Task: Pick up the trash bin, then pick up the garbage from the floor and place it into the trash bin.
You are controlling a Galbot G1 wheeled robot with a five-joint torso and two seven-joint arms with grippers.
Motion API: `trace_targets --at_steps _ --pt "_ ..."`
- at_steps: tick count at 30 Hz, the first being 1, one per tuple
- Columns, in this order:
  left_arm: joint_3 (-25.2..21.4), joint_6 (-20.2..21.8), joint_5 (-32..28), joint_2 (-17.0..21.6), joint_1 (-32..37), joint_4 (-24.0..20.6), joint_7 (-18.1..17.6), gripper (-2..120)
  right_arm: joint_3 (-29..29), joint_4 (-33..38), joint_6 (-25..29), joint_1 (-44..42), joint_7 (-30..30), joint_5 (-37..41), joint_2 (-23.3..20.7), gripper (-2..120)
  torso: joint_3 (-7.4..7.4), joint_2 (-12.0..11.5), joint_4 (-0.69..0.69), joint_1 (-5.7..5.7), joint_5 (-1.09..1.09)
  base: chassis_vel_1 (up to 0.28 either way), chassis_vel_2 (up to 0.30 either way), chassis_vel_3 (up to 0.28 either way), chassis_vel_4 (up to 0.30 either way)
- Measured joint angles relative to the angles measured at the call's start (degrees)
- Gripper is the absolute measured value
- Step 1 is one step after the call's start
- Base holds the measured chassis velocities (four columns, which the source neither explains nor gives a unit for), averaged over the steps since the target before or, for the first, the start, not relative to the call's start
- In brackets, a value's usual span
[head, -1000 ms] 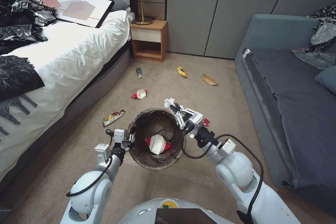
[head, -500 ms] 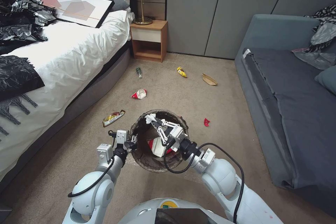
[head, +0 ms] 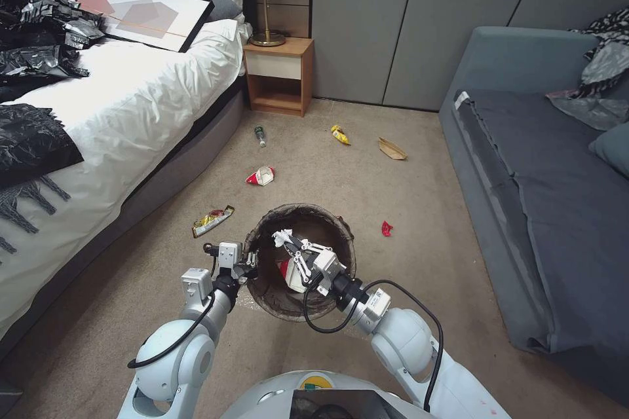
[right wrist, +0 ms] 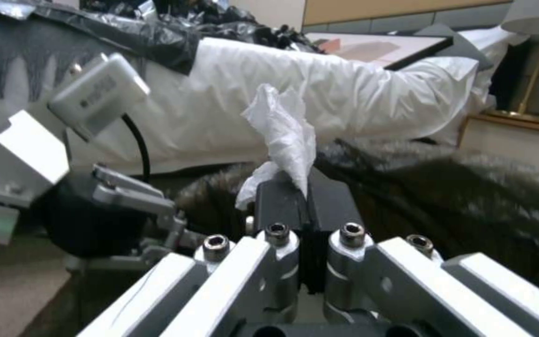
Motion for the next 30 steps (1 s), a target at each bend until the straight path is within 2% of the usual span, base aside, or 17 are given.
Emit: trace_targets --at_steps 2,6,7,10,12,14,15,18,20,21,24,26,30 --pt "0.0 0.0 0.0 0.0 0.0 0.0 0.0 0 0.1 -0.1 0.1 0.0 0.0 -0.1 0.0 4 0.0 0.0 0.0 0.0 0.0 0.0 0.0 0.0 0.0" --pt "-0.1 0.0 -0.1 0.0 0.0 0.0 0.0 0 0.2 -0.3 0.2 -0.1 0.0 -0.2 -0.1 23 0.0 0.0 0.0 0.0 0.0 0.0 0.0 0.0 0.0" --pt "-0.1 0.0 -0.1 0.0 0.0 0.0 0.0 0 0.2 -0.3 0.2 -0.1 0.0 -0.2 -0.1 23 0.0 0.0 0.0 0.0 0.0 0.0 0.0 0.0 0.0" --pt "-0.1 0.0 -0.1 0.1 -0.1 0.0 0.0 0 0.2 -0.3 0.3 -0.2 0.0 -0.3 -0.1 36 0.0 0.0 0.0 0.0 0.0 0.0 0.0 0.0 0.0" --pt "-0.1 0.0 -0.1 0.1 -0.1 0.0 0.0 0 0.2 -0.3 0.3 -0.2 0.0 -0.3 -0.1 37 0.0 0.0 0.0 0.0 0.0 0.0 0.0 0.0 0.0" --pt "-0.2 0.0 -0.2 0.2 -0.1 0.0 0.0 0 0.2 -0.4 0.4 -0.2 -0.1 -0.3 -0.2 51 0.0 0.0 0.0 0.0 0.0 0.0 0.0 0.0 0.0" --pt "-0.2 0.0 -0.2 0.2 -0.1 0.0 0.0 0 0.2 -0.4 0.4 -0.2 -0.1 -0.3 -0.2 51 0.0 0.0 0.0 0.0 0.0 0.0 0.0 0.0 0.0" --pt "-0.4 0.0 -0.3 0.3 -0.1 0.0 0.0 0 0.2 -0.3 0.4 -0.2 -0.2 -0.3 -0.4 68 0.0 0.0 0.0 0.0 0.0 0.0 0.0 0.0 0.0" --pt "-0.4 0.0 -0.4 0.3 -0.1 0.0 0.0 0 0.2 -0.2 0.4 -0.2 -0.2 -0.3 -0.5 71 0.0 0.0 0.0 0.0 0.0 0.0 0.0 0.0 0.0" --pt "-0.5 0.0 -0.4 0.4 -0.1 0.0 0.0 0 0.2 0.0 0.4 -0.3 -0.3 -0.3 -0.6 81 0.0 0.0 0.0 0.0 0.0 0.0 0.0 0.0 0.0" --pt "-0.5 0.0 -0.4 0.4 -0.1 -0.1 0.0 0 0.4 0.2 0.4 -0.3 -0.3 -0.3 -0.7 84 0.0 0.0 0.0 0.0 0.0 0.0 0.0 0.0 0.0" --pt "-0.7 0.0 -0.5 0.6 -0.1 -0.1 0.1 0 0.8 1.0 0.5 -0.5 -0.1 -0.2 -0.7 95 0.0 0.0 0.0 0.0 0.0 0.0 0.0 0.0 0.0" --pt "-0.9 0.0 -0.5 0.6 -0.1 -0.1 0.1 0 2.2 3.6 0.5 -1.2 1.3 -0.2 0.0 100 0.0 0.0 0.01 0.0 0.0 0.0 0.0 0.0 0.0"
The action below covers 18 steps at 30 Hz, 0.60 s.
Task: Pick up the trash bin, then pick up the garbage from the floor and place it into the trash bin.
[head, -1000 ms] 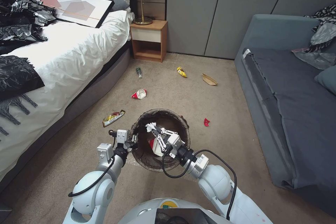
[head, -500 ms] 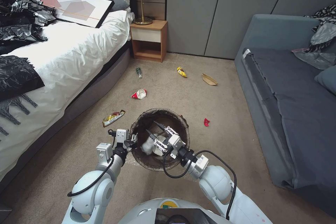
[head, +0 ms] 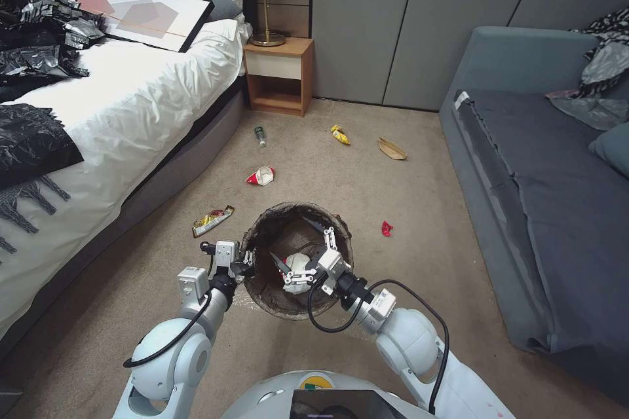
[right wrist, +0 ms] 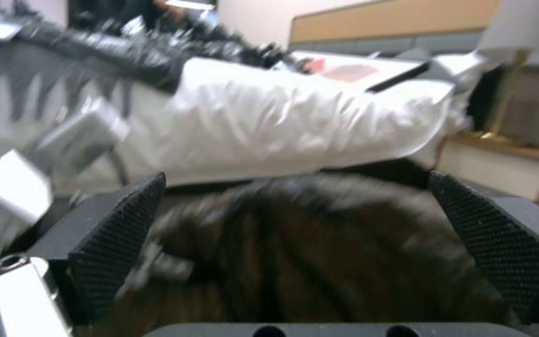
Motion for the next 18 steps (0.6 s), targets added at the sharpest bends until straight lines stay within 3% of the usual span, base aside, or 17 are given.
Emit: trace_targets --at_steps 7,9,11,14,18 --pt "-0.6 -0.8 0.8 0.2 0.0 0.2 0.5 0 5.8 6.1 -3.1 -2.9 4.9 -1.7 2.1 100 0.0 0.0 -0.01 0.0 0.0 0.0 0.0 0.0 0.0" --pt "-0.9 -1.5 1.3 0.3 -0.1 0.6 0.6 0 9.6 8.9 -5.2 -5.0 10.8 -2.4 3.8 100 0.0 0.0 -0.01 0.0 0.0 0.0 0.0 0.0 0.0" --pt "-0.9 -1.7 1.4 0.3 -0.1 0.7 0.7 0 10.9 9.5 -5.7 -5.8 13.0 -2.5 4.4 100 0.0 0.0 -0.01 0.0 0.0 0.0 0.0 0.0 0.0" --pt "-1.1 -3.1 2.4 0.3 -0.4 1.3 0.9 0 14.6 10.6 -5.3 -9.0 17.8 -2.7 6.2 100 0.0 0.0 -0.01 0.0 0.0 0.0 0.0 0.0 0.0" --pt "-1.3 -3.4 2.4 0.3 -0.5 1.5 1.0 0 16.5 10.7 -3.7 -11.7 19.7 -2.8 7.4 100 0.0 0.0 -0.01 0.0 0.0 0.0 0.0 0.0 0.0"
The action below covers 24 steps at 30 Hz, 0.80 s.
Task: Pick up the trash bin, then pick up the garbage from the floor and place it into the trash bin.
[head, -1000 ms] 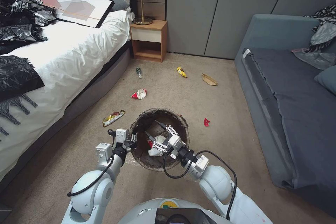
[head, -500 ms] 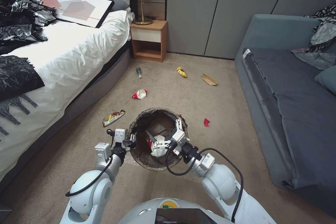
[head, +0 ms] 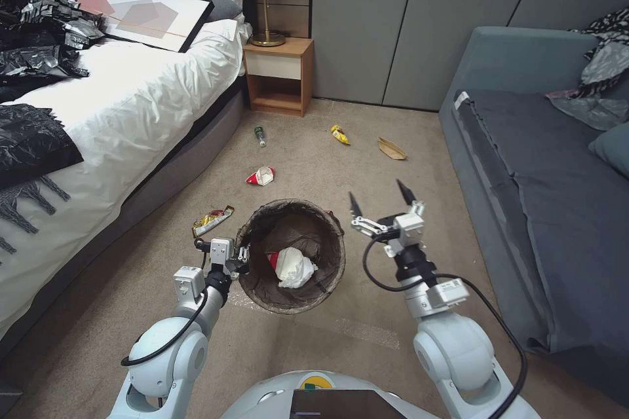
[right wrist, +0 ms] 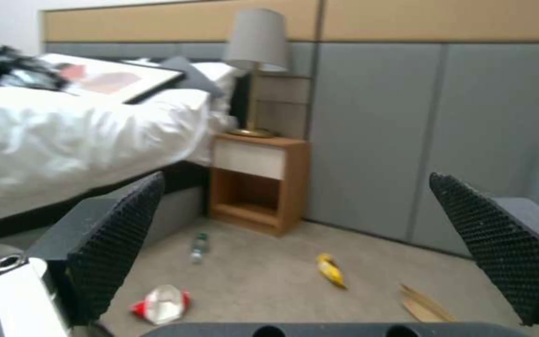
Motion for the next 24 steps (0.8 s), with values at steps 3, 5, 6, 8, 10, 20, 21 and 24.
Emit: trace_targets --at_steps 3,5,6,8,10,20,21,24 --pt "-0.7 0.0 -0.4 0.1 -0.2 0.1 0.0 0 2.6 -0.1 2.8 -3.6 1.5 -0.5 2.3 100 0.0 0.0 0.0 0.0 0.0 0.0 0.0 0.0 0.0" --pt "-0.9 0.0 -0.6 0.2 -0.3 0.1 0.0 0 3.1 -0.2 3.4 -4.2 2.0 -0.5 2.8 100 0.0 0.0 0.0 0.0 0.0 0.0 0.0 0.0 0.0" --pt "-1.2 -0.1 -0.7 0.2 -0.3 0.1 0.0 0 3.7 -0.5 4.3 -5.1 2.5 -0.6 3.5 100 0.0 0.0 0.0 0.0 0.0 0.0 0.0 0.0 0.0" --pt "-1.6 -0.1 -1.0 0.3 -0.4 0.2 0.0 0 4.8 -1.0 6.4 -6.3 2.8 -0.5 4.6 100 0.0 0.0 0.0 0.0 0.0 0.0 0.0 0.0 0.0" --pt "-1.8 -0.1 -1.2 0.3 -0.4 0.2 0.0 0 5.2 -1.3 7.3 -6.9 2.9 -0.5 5.0 100 0.0 0.0 0.01 0.0 0.0 0.0 0.0 0.0 0.0" --pt "-2.2 -0.3 -2.0 0.5 -0.7 0.7 0.1 0 8.6 -5.4 13.6 -9.7 2.4 -1.5 8.1 98 0.0 0.0 0.0 0.0 0.0 0.0 0.0 0.0 0.0" --pt "-2.2 -0.3 -2.0 0.5 -0.7 0.7 0.1 0 8.6 -5.4 13.6 -9.7 2.4 -1.5 8.1 98 0.0 0.0 0.0 0.0 0.0 0.0 0.0 0.0 0.0" --pt "-2.2 -0.3 -2.0 0.5 -0.7 0.8 0.1 0 9.2 -6.6 14.2 -9.4 2.2 -1.6 8.8 98 0.0 0.0 0.0 0.0 0.0 0.0 0.0 0.0 0.0"
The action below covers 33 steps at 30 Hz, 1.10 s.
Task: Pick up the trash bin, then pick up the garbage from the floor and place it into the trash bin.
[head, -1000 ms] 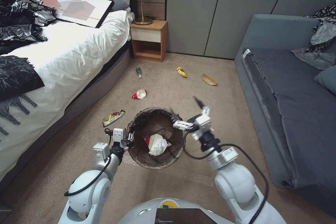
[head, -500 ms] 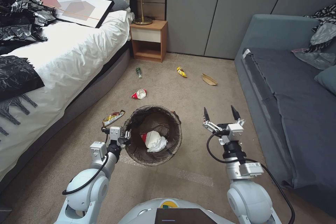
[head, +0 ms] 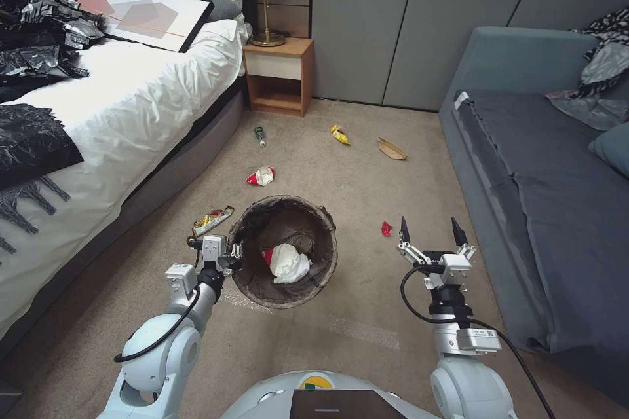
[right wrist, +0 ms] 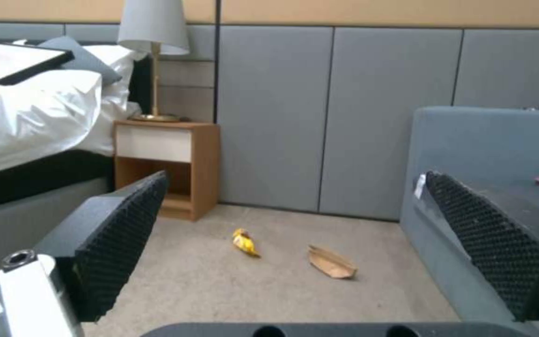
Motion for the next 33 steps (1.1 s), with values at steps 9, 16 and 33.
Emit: trace_targets --at_steps 9,16,33 --pt "0.1 0.0 0.0 -0.1 0.2 0.0 0.0 0 0.3 -0.8 -0.3 1.2 -0.2 0.2 0.0 97 0.0 0.0 0.0 0.0 0.0 0.0 0.0 0.0 0.0" --pt "0.1 -0.1 0.1 0.0 0.2 -0.1 0.0 0 0.5 -1.0 -0.3 1.4 -0.3 0.4 0.1 97 0.0 0.0 0.0 0.0 0.0 0.0 0.0 0.0 0.0" --pt "0.0 -0.3 0.3 -0.2 0.3 -0.1 0.0 0 0.8 -1.3 -0.3 1.8 -1.0 0.8 0.3 96 0.01 0.0 0.0 0.0 -0.01 -0.114 0.108 0.107 -0.1"
